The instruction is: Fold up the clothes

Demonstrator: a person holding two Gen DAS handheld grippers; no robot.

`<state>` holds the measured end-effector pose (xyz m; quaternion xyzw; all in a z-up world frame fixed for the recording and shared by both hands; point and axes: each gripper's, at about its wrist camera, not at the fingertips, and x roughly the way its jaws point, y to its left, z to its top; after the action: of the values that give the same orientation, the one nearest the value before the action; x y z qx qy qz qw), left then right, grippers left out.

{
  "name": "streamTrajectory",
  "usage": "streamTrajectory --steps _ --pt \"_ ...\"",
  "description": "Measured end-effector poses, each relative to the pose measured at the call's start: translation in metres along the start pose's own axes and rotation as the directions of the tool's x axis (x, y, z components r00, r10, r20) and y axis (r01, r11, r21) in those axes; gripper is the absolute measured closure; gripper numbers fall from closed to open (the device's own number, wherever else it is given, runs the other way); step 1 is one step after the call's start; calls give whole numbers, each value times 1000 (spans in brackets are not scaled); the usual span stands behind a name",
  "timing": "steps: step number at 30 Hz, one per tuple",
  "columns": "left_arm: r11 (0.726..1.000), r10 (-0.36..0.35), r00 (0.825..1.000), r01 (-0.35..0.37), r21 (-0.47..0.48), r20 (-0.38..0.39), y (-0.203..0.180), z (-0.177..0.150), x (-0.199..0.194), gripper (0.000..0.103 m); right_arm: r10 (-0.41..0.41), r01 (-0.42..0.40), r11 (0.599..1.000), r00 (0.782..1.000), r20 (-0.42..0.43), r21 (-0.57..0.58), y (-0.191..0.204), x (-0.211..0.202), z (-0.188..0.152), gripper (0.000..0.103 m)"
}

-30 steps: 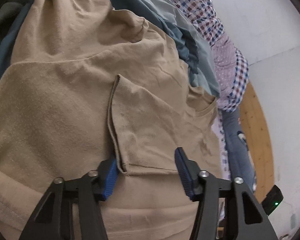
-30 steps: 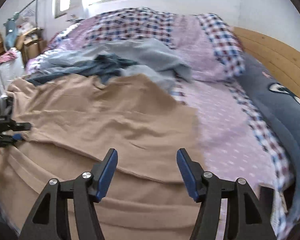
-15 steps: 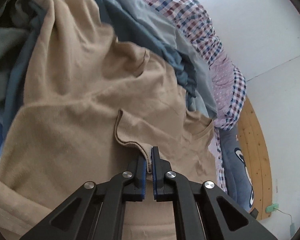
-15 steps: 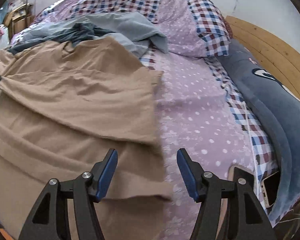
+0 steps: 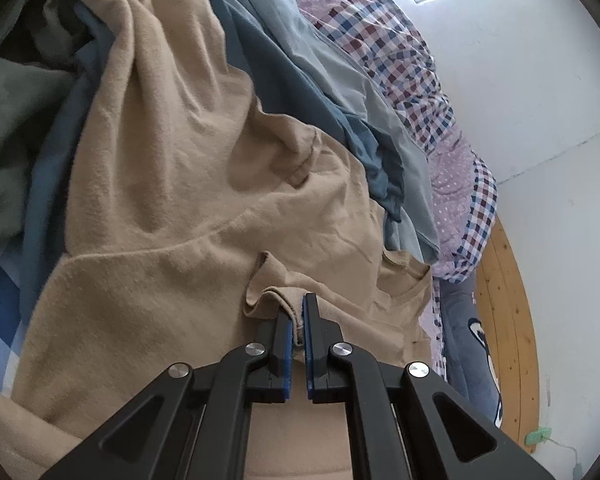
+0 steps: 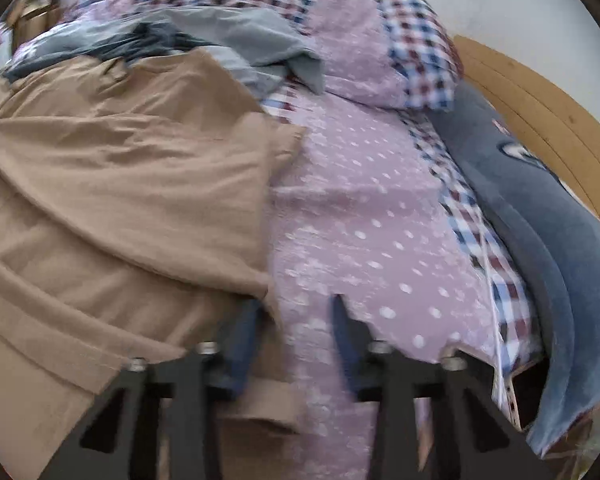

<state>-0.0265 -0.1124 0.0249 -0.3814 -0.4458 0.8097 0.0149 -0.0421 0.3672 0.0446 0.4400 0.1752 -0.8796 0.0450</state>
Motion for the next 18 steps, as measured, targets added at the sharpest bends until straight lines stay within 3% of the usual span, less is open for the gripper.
streamTrajectory --steps 4,9,12,15,18 --pt "999 25 1000 -26 24 9 -4 -2 0 100 12 -12 1000 1000 -5 10 -2 -4 0 70" --pt "989 147 987 -146 27 -61 6 -12 19 100 76 -76 996 997 3 46 -7 -18 4 69" --pt "987 157 985 -155 35 -67 5 -12 19 100 111 -115 989 993 46 90 -11 -35 13 67" --pt "987 157 984 -156 27 -79 7 -13 18 99 174 -186 976 978 112 115 -1 -53 29 57" --pt "991 135 986 -136 -5 -96 12 -13 18 97 240 -251 966 960 147 57 28 -64 50 57"
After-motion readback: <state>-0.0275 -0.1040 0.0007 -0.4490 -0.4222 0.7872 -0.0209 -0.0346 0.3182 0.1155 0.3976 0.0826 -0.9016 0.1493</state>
